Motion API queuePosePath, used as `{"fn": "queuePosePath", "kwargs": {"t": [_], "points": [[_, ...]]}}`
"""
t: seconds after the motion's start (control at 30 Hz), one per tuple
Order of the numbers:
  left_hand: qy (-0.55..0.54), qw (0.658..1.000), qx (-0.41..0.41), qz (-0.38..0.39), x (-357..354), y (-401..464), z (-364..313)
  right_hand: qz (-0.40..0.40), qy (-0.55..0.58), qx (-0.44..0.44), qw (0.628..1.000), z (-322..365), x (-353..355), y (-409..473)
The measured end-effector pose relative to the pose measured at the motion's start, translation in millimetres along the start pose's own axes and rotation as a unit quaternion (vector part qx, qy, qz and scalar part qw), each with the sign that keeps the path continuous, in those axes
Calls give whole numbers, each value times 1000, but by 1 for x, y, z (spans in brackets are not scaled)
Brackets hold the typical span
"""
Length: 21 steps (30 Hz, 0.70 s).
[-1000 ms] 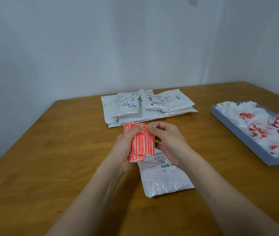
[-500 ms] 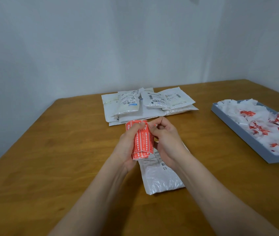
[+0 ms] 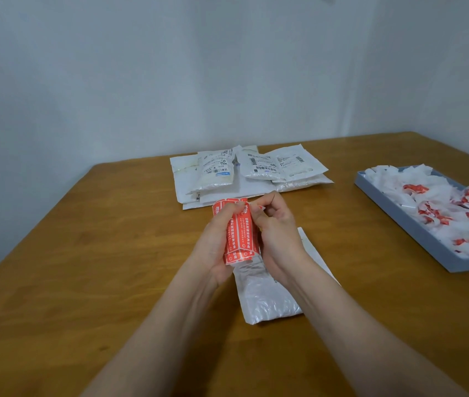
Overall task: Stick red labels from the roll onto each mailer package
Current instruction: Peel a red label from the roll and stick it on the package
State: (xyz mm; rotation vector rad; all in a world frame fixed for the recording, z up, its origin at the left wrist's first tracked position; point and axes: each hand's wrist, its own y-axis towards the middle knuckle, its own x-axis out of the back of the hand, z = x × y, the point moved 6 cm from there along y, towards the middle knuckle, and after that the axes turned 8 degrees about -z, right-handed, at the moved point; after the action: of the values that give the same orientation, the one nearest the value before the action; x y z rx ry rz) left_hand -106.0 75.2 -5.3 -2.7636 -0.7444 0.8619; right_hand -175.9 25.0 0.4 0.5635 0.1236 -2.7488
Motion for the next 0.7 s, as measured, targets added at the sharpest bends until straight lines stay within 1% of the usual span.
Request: {"fn": "queuePosePath", "kwargs": {"t": [0.27, 0.37, 0.57, 0.7], "points": [[-17, 1000, 7, 6, -4, -2, -1, -21, 27, -7, 999, -3, 0, -1], [-16, 1000, -1, 2, -1, 0, -3, -18, 13, -5, 1000, -2, -2, 0], [14, 999, -29, -7, 8, 0, -11, 34, 12, -67, 997, 0, 4, 3], [24, 999, -28, -31, 15, 2, -10, 78, -49, -89, 992, -1, 6, 0]]}}
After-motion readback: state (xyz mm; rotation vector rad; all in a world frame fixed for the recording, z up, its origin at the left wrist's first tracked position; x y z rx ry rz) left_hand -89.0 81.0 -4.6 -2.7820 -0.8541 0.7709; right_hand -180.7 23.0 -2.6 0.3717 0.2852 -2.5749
